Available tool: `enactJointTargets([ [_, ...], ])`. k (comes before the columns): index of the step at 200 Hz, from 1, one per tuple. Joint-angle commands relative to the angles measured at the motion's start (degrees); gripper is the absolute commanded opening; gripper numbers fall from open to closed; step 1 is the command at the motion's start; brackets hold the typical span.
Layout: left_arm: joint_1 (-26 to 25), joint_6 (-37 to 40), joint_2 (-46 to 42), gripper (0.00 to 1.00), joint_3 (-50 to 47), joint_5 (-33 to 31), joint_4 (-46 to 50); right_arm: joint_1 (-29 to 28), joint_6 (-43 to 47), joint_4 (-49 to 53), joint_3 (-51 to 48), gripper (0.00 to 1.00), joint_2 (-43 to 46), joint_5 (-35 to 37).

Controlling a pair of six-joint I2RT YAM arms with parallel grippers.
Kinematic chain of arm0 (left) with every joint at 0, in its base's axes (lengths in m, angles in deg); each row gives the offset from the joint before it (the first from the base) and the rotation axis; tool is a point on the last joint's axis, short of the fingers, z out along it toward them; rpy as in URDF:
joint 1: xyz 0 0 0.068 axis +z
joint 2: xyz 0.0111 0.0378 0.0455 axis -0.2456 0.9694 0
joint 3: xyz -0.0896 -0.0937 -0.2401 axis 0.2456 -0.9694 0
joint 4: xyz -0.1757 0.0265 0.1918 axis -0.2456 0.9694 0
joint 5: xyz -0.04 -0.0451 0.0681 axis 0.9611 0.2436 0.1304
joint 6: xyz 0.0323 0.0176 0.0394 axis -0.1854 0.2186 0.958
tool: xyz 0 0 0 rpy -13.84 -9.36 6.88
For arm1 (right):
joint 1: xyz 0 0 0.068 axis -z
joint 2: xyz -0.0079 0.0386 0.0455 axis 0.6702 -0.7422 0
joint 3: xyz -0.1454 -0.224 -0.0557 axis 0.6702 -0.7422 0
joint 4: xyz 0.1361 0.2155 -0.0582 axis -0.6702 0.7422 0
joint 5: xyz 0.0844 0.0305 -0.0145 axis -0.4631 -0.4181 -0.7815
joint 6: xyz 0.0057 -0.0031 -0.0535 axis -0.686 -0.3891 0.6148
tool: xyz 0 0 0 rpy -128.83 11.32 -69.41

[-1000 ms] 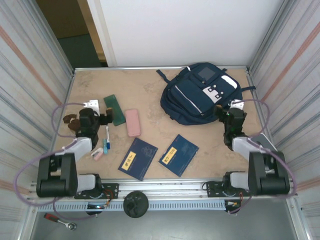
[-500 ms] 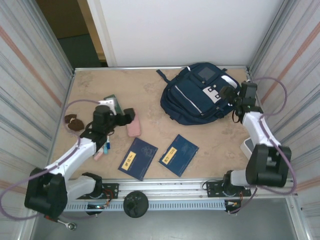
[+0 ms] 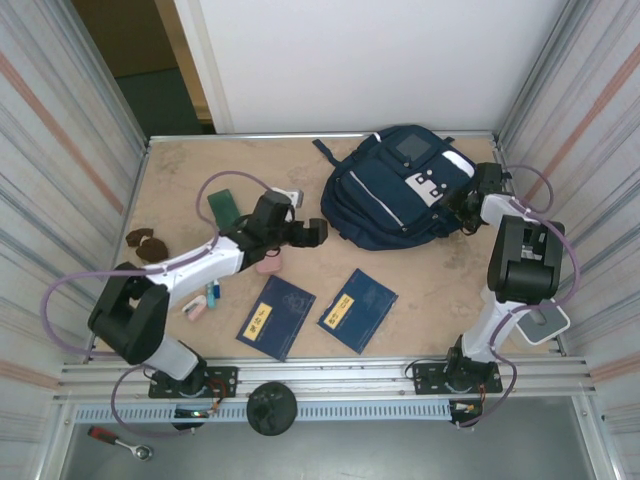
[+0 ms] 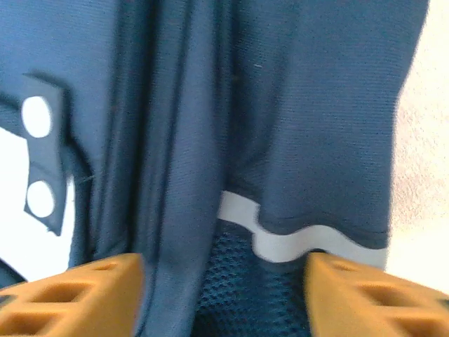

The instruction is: Pack books, pencil case, and school supplies into a backpack

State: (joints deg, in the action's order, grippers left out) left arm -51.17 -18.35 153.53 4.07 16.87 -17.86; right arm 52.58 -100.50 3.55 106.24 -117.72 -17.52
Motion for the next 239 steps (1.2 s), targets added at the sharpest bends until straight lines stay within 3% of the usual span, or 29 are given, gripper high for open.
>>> enactJointTargets([
  [1,-1.2,-2.1,2.7,0.99,3.1,1.1,0.9,-0.2,-2.2,-1.7,-1.1,0.31,0.0,-9.8],
  [5,-1.3,-2.7,3.2,0.99,3.2,1.6,0.6,-0.4,-2.9,-2.9,-2.0,0.24,0.6,-11.3],
  [19,-1.3,-4.9,4.7,0.98,3.2,2.9,-1.3,-1.2,-5.9,-6.6,-5.4,0.15,2.9,-14.7],
  [47,-0.9,-5.9,6.1,0.97,3.0,0.8,-1.9,-6.8,-11.5,-14.1,-10.7,0.12,8.2,-19.7],
  [79,2.1,-6.5,6.9,0.98,2.9,0.9,-2.0,-14.3,-7.9,-10.3,-9.3,0.21,10.6,-22.4],
  [104,2.8,-7.0,8.0,0.97,3.8,1.9,-2.1,-13.5,-6.2,-7.2,-13.6,0.42,15.2,-15.1],
  [135,2.7,-9.1,11.5,0.92,5.5,3.6,-4.0,-13.2,-8.8,-10.8,-19.1,0.58,17.3,-14.6],
  [161,2.6,-10.5,15.3,0.85,8.2,5.1,-5.2,-15.9,-12.9,-16.5,-20.1,0.62,15.3,-15.9],
  [215,2.7,-12.2,22.4,0.74,15.1,4.3,-3.8,-18.5,-20.1,-23.7,-17.2,0.66,7.3,-11.5],
  [239,2.7,-14.2,24.0,0.70,15.1,3.1,-4.7,-18.3,-21.7,-24.5,-15.3,0.58,4.0,-11.4],
])
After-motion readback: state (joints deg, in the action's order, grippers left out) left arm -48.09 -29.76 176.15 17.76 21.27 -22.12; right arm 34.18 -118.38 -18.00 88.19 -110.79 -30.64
